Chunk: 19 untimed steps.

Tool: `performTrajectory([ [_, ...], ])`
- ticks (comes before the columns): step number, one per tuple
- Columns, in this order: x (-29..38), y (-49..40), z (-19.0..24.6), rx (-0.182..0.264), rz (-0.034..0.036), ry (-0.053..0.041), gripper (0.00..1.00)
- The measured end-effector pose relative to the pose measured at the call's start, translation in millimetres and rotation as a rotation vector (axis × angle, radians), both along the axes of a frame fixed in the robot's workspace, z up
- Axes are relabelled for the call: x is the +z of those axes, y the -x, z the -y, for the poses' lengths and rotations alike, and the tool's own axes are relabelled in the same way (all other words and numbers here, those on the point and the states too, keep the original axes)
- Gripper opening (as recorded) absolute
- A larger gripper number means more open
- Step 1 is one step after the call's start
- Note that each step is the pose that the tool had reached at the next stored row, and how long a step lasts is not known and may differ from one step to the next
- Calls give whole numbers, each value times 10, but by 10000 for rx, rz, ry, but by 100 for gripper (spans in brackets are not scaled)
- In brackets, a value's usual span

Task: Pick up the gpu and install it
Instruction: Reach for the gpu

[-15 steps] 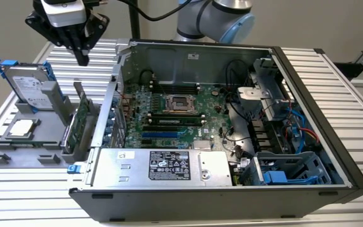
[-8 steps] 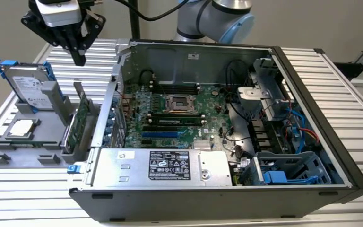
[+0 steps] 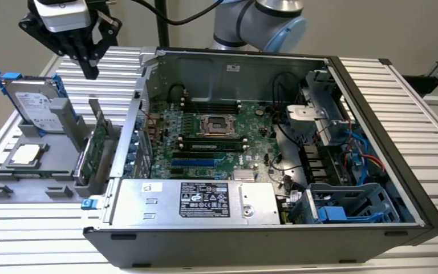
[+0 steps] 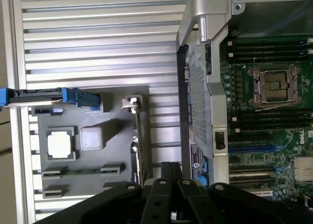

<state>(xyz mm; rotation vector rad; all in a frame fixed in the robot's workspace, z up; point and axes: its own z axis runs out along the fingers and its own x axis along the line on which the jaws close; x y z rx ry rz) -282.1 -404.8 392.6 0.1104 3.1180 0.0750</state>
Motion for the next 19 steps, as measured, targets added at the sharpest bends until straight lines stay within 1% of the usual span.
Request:
performTrajectory([
  [17, 0, 150, 0, 0, 0, 0, 0],
  [19, 0, 152, 0, 1, 0, 0, 0],
])
